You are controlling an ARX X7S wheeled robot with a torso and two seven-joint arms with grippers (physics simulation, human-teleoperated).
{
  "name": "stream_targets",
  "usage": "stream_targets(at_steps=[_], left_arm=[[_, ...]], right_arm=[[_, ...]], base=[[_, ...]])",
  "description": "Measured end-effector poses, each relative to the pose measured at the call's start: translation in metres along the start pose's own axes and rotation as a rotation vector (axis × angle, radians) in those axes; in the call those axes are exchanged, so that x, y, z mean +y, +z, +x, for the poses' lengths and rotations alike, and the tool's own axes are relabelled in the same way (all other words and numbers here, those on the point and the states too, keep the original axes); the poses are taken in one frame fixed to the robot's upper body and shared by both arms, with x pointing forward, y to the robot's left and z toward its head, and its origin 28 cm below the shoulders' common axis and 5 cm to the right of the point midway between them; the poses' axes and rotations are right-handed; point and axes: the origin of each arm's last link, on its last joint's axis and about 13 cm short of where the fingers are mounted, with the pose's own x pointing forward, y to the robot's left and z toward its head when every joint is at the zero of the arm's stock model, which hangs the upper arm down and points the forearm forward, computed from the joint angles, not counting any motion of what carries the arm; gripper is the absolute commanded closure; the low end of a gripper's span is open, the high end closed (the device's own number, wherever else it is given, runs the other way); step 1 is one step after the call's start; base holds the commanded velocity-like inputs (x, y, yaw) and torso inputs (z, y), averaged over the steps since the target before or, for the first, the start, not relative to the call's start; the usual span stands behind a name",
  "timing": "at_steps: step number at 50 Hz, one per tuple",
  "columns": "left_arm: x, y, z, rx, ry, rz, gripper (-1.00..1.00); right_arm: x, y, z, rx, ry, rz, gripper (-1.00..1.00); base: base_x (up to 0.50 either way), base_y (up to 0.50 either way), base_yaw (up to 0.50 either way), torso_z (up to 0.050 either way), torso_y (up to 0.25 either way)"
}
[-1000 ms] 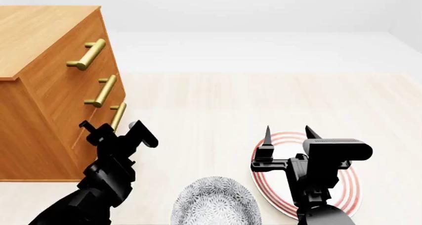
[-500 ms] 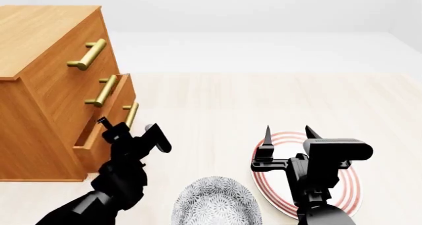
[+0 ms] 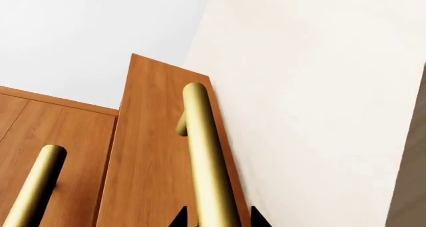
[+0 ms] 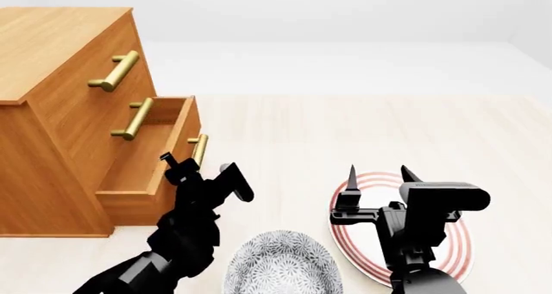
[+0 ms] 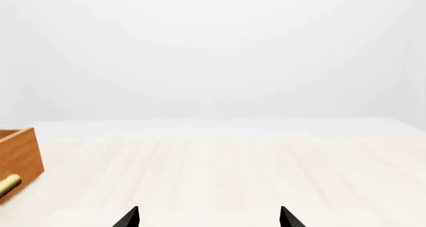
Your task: Open the bottom drawer of the cabinet.
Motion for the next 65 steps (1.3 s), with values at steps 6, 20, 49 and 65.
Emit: stream_targets(at_steps=[6, 20, 49, 65], left_arm=[[-0.002, 0.005, -0.001, -0.015, -0.004, 0.02, 1.0], [-0.002, 0.011, -0.003, -0.042, -0.017, 0.047, 1.0], [0.054, 0.06, -0.032, -0.175, -0.047, -0.417, -1.0], [0.119, 0.059, -0.042, -0.083, -0.091, -0.816, -1.0]], right_arm=[[-0.001, 0.0, 0.0, 0.0, -0.001, 0.002, -1.0], [-0.001, 0.001, 0.0, -0.001, -0.003, 0.001, -1.0], [0.0, 0.001, 0.001, 0.001, 0.0, 0.0, -1.0], [0.002, 0.003, 0.002, 0.0, 0.007, -0.003, -1.0]], base=[[0.01, 0.0, -0.01, 0.0, 0.0], [0.01, 0.0, 0.0, -0.001, 0.0], [0.0, 0.0, 0.0, 0.0, 0.0], [0.0, 0.0, 0.0, 0.0, 0.0]])
